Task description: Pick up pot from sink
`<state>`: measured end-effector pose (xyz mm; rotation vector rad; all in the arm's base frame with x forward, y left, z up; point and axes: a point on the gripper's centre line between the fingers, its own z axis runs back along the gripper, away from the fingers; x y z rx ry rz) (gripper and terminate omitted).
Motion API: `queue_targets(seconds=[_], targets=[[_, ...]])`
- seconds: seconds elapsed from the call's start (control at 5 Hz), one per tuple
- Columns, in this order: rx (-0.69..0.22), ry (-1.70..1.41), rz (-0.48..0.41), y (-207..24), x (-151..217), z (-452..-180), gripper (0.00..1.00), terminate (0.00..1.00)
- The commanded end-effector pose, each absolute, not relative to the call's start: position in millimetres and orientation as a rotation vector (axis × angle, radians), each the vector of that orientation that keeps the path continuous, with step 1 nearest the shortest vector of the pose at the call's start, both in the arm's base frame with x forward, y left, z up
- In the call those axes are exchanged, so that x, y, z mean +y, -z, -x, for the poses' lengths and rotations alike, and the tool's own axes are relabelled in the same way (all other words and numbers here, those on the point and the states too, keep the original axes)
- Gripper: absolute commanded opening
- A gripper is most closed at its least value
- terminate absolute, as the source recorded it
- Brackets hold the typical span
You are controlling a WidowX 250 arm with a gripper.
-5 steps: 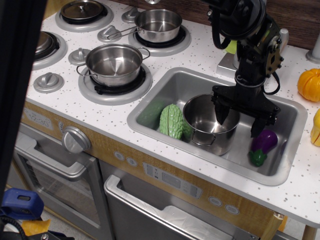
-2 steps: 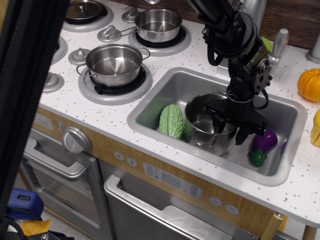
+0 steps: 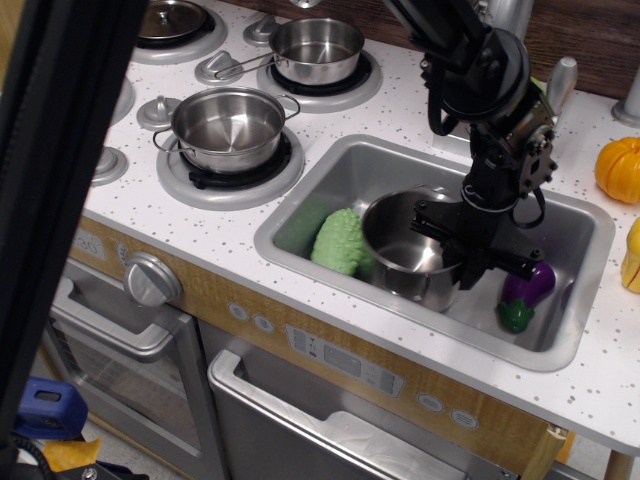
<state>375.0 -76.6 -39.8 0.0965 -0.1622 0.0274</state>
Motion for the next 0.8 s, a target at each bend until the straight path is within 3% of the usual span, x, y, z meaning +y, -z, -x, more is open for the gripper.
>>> queue_targets(seconds=[0.0,0.4,0.6], targets=[[-0.24,-0.019,-0.159,-23.6,-80.6,-390.6,0.0,0.0],[-0.238,0.011,-0.19,-62.2,-78.5,-393.7,0.0,0.0],[-0.255,0.032,-0.184,-69.5,-77.8,-396.6,0.0,1.0]])
